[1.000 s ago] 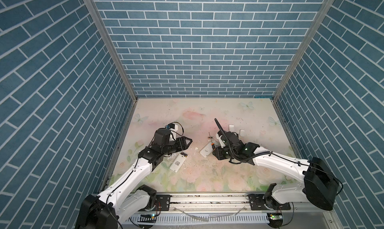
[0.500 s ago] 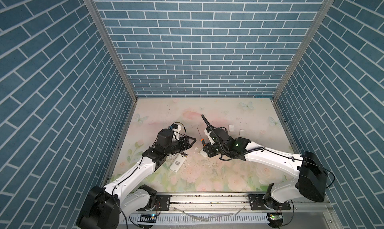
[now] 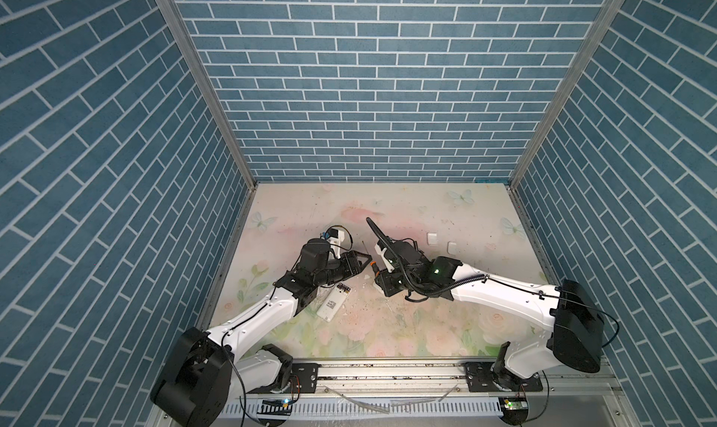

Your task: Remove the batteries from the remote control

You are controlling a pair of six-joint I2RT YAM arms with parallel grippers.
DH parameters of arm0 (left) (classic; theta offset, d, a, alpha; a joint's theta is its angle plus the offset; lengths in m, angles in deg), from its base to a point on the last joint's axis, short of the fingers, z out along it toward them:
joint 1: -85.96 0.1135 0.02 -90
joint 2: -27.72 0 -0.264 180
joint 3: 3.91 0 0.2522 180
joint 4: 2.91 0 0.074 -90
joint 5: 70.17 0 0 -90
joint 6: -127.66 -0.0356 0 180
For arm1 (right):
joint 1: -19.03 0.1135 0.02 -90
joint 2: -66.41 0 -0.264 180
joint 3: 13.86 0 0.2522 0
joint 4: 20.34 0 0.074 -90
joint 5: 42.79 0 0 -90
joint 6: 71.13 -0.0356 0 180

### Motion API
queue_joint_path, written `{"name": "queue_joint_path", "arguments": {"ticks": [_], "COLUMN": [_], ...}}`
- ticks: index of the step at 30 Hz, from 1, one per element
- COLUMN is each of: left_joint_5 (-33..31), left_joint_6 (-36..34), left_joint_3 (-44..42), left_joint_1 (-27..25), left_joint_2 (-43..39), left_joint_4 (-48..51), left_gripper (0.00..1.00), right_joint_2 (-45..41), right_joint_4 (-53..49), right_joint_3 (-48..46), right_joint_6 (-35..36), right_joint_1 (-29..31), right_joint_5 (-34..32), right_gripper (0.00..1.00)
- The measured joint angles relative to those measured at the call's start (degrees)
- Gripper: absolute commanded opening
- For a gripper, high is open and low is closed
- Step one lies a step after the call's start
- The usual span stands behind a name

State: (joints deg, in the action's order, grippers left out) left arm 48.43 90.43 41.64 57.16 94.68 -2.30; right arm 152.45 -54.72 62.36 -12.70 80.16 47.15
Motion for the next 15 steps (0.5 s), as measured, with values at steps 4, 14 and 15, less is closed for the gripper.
{"name": "queue_joint_path", "arguments": {"ticks": [4, 14, 15], "left_joint_5": [0.0, -0.1, 0.0], "left_joint_6": [0.7, 1.8, 1.8], "left_joint_3": [0.0, 0.0, 0.0], "left_joint_1": [-0.3, -0.9, -1.0], "left_joint_2": [1.4, 2.5, 2.5], "left_joint_4": [-2.1, -4.9, -4.9], "left_gripper": [0.44, 0.27, 0.24], "right_joint_2": [0.0, 0.0, 0.0], "right_joint_4": [1.4, 4.2, 4.5], "right_joint_3": [0.0, 0.0, 0.0], "right_joint_6": [0.0, -0.1, -0.1], "right_joint_1": [0.0, 0.0, 0.0], "right_joint_5": [1.0, 2.6, 2.7], "right_gripper": [0.0, 0.0, 0.0]}}
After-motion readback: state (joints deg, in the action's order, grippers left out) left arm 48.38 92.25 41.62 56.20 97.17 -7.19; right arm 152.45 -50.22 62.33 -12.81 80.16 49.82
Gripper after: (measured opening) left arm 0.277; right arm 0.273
